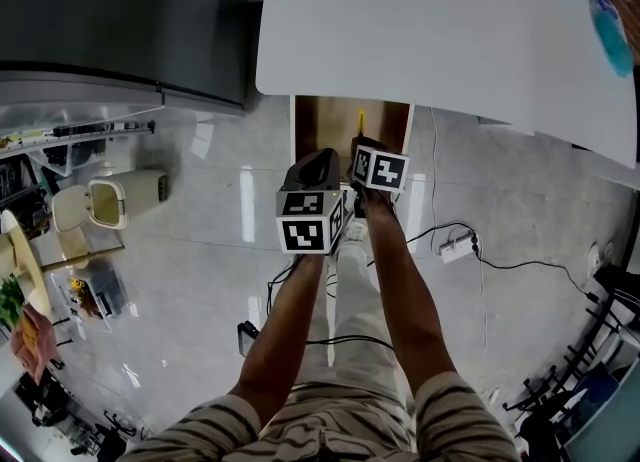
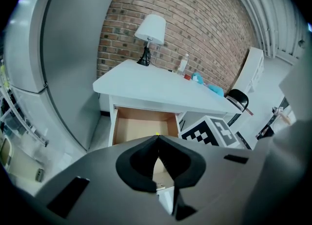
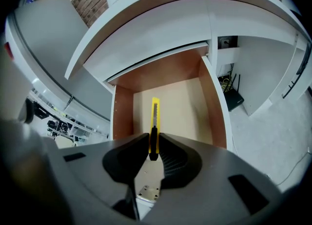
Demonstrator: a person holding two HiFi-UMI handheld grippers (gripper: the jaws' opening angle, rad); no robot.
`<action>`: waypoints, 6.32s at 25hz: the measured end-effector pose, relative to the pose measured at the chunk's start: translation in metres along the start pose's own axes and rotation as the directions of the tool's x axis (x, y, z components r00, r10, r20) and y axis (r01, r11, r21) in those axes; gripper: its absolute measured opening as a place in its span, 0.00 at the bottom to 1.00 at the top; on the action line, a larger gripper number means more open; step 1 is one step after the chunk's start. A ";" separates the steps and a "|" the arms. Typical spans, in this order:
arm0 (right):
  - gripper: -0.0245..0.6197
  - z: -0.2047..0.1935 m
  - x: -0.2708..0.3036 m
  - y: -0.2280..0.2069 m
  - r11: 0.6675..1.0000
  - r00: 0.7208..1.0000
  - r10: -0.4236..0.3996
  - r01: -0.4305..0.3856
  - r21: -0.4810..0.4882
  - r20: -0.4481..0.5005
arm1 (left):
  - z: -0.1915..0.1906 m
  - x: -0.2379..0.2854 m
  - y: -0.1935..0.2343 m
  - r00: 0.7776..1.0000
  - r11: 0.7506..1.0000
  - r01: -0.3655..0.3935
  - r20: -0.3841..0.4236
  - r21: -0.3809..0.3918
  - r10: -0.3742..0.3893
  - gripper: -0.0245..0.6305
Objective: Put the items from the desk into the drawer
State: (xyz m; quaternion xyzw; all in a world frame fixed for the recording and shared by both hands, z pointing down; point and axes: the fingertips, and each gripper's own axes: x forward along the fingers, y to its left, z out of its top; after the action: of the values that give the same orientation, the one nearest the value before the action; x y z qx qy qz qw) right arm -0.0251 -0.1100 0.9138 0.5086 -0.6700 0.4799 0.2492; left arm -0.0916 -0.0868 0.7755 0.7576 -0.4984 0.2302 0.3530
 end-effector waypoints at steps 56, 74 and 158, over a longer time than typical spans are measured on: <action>0.15 -0.046 0.102 -0.038 0.996 0.981 -0.066 0.075 0.044 -0.182 | -0.022 0.017 0.010 0.999 0.996 0.025 -0.031 0.085 -0.023 0.05; 0.19 -0.035 0.094 -0.038 0.997 0.987 -0.053 0.061 0.049 -0.151 | -0.019 0.020 0.010 0.999 0.997 0.029 -0.024 0.072 -0.027 0.05; 0.05 0.199 -0.405 0.175 0.976 0.789 0.183 -0.076 -0.202 0.586 | 0.231 -0.226 -0.126 0.931 0.957 0.048 0.333 0.288 -0.147 0.05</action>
State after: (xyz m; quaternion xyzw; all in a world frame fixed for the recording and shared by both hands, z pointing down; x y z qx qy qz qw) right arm -0.0104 -0.1058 0.4303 0.5643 -0.7857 0.2515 0.0321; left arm -0.0668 -0.0980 0.4297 0.8520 -0.4781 0.1402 0.1609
